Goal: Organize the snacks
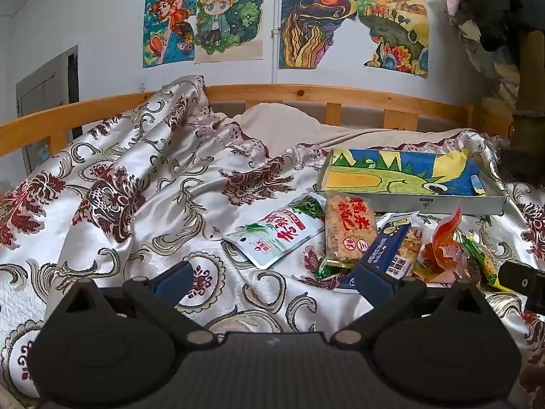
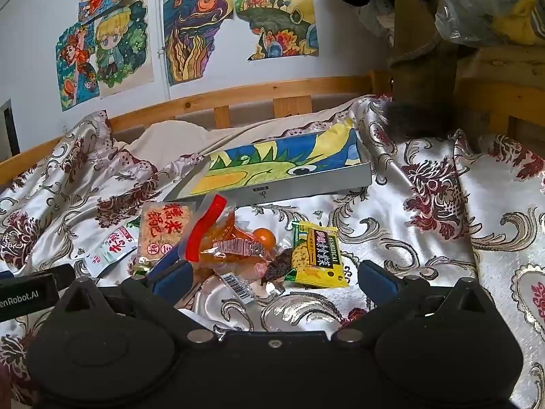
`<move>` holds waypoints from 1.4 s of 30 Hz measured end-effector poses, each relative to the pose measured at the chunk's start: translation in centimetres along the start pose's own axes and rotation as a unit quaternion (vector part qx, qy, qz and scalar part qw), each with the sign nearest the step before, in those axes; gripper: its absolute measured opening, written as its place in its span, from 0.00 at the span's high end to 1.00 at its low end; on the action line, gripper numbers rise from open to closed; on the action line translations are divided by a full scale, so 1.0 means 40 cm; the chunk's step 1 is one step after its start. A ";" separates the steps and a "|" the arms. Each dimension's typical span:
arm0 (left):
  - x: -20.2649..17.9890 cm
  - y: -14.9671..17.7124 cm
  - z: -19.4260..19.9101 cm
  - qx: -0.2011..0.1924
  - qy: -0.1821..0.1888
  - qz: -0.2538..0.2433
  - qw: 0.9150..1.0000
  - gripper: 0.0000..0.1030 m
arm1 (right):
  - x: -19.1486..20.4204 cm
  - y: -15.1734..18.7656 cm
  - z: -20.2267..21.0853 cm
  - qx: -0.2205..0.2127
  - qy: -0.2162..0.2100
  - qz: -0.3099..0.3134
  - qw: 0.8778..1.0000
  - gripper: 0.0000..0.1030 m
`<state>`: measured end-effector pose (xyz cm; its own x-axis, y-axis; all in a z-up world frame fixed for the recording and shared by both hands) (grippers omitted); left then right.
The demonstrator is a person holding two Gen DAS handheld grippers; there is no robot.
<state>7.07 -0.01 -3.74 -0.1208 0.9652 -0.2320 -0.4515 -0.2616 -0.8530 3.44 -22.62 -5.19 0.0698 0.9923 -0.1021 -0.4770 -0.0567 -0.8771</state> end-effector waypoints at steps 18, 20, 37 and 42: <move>0.003 0.011 0.000 0.007 0.003 0.002 1.000 0.01 | 0.003 0.006 -0.006 0.000 -0.001 0.000 1.000 0.01; 0.001 0.012 0.003 0.007 0.003 0.002 1.000 0.01 | 0.004 0.011 -0.009 0.002 -0.001 0.000 1.000 0.01; 0.000 0.011 -0.006 0.011 0.005 0.006 1.000 0.01 | 0.004 0.003 -0.005 -0.004 -0.002 0.005 1.000 0.01; 0.001 0.011 -0.006 0.011 0.005 0.007 1.000 0.01 | 0.004 0.003 -0.005 -0.003 -0.002 0.005 1.000 0.01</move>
<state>7.09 -0.09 -4.22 -0.1177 0.9615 -0.2482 -0.4688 -0.2741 -0.8397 3.57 -22.49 -5.39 0.0616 0.9921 -0.1090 -0.4717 -0.0673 -0.8792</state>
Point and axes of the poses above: each gripper's, at about its wrist camera, not at the fingertips, and z roughly against the way its jaws point, x to its left, y to its underside, the point moved 8 cm from there along -z, roughly the way its jaws point, and after that the axes turned 15 degrees about z, right-handed, at the moved point
